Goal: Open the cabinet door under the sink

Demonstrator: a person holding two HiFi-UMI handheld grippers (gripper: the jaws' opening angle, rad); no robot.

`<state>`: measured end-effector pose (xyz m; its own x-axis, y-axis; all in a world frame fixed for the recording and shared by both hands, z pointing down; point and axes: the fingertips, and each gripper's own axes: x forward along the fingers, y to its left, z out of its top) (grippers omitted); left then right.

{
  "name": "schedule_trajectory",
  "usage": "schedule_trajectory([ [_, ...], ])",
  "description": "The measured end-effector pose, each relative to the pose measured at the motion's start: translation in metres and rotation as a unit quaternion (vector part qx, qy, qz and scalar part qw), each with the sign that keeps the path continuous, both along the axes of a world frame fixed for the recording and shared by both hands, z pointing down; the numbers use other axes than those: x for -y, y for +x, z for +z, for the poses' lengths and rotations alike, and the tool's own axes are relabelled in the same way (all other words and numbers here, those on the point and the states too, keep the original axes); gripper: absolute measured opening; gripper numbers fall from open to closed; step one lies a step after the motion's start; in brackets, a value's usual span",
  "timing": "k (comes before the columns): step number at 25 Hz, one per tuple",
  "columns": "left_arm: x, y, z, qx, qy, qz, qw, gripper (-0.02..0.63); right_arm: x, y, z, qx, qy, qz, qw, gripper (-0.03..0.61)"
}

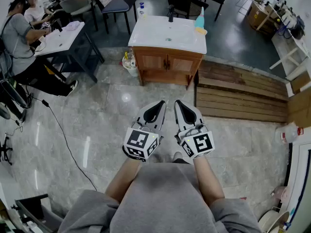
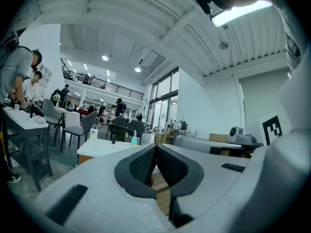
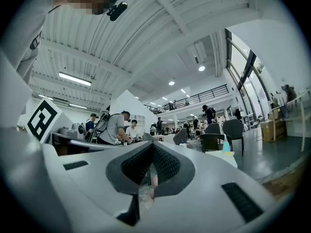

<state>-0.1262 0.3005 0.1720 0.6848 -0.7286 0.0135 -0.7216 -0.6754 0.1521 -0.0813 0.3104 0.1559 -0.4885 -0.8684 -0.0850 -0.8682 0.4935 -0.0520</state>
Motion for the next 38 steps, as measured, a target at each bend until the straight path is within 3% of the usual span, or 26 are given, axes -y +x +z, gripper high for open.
schedule_trajectory([
  [12, 0.012, -0.021, 0.023, 0.000, -0.026, 0.019, 0.9995, 0.008, 0.011, -0.018, 0.023, 0.013, -0.025, 0.022, 0.999, 0.005],
  [23, 0.068, 0.014, 0.037, 0.009, -0.047, 0.013, 0.9988, 0.008, 0.070, 0.023, 0.042, 0.028, -0.055, 0.028, 0.998, 0.005],
  [30, 0.103, 0.052, 0.039, 0.019, -0.059, -0.002, 0.9981, 0.008, 0.109, 0.061, 0.045, 0.047, -0.068, 0.009, 0.997, 0.005],
  [38, 0.126, 0.071, 0.051, 0.039, -0.077, -0.019, 0.9961, 0.008, 0.136, 0.078, 0.055, 0.068, -0.084, -0.011, 0.994, 0.005],
])
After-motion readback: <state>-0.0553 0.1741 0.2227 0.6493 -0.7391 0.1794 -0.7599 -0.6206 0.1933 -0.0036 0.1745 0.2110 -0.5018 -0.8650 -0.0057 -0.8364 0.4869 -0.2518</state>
